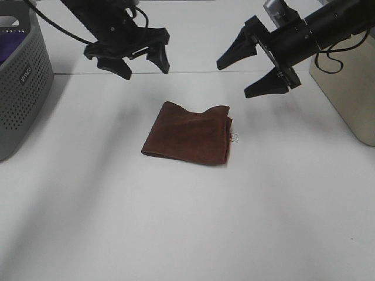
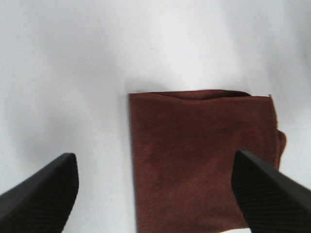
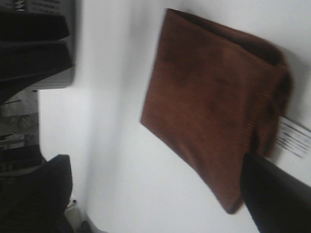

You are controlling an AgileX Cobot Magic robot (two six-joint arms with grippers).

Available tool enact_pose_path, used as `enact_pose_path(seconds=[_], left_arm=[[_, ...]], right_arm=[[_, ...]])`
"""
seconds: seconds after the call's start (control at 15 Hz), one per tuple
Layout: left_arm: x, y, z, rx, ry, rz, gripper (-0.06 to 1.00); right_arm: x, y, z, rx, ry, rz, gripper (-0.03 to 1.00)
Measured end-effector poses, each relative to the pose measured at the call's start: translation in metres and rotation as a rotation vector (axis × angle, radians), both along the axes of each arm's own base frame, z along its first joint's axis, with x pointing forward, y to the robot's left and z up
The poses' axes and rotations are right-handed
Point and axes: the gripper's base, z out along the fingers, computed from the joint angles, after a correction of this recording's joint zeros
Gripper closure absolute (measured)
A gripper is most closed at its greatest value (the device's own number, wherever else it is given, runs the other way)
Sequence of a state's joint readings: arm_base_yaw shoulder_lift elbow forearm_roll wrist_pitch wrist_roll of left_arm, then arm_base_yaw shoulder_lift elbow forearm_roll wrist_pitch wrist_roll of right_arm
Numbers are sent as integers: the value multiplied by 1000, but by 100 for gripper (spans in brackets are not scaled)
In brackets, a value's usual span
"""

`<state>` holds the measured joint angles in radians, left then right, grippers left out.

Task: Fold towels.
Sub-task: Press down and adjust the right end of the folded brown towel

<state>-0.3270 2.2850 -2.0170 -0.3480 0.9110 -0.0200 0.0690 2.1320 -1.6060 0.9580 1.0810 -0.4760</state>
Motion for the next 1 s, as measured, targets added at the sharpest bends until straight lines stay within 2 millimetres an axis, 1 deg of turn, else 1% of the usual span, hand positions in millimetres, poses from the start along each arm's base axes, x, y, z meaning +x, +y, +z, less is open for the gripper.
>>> enact_pose_path(seconds=[0.07, 0.13, 0.27, 0.33, 0.4, 0.47, 0.53, 0.67, 0.73, 0.87, 0.93, 1.0], left_arm=[[4, 14, 0, 17, 4, 19, 15], [6, 22, -1, 25, 18, 30, 15], [8, 30, -4, 52, 20, 38, 15], [8, 32, -4, 67, 15, 36, 16], [9, 33, -4, 77, 12, 35, 16], [9, 33, -4, 79, 13, 35, 16], [9, 33, -4, 79, 13, 35, 16], [9, 33, -4, 79, 15, 34, 16], [8, 33, -5, 81, 20, 33, 16], [7, 34, -5, 85, 32, 29, 16], [7, 34, -5, 85, 33, 28, 16], [7, 34, -6, 85, 35, 28, 16]], right_arm=[[-1, 12, -1, 60, -7, 33, 7], [-2, 25, -7, 95, -6, 68, 7], [-4, 52, -33, 140, 28, 111, 8], [-2, 59, -51, 149, 54, 103, 10], [1, 59, -66, 153, 74, 81, 11], [6, 50, -87, 144, 101, 40, 12], [7, 46, -93, 140, 111, 26, 12], [13, 27, -106, 134, 132, -20, 13], [15, 18, -108, 136, 135, -42, 13], [18, 0, -102, 128, 120, -65, 13], [18, -5, -97, 109, 106, -55, 13], [17, -6, -88, 88, 86, -31, 13]])
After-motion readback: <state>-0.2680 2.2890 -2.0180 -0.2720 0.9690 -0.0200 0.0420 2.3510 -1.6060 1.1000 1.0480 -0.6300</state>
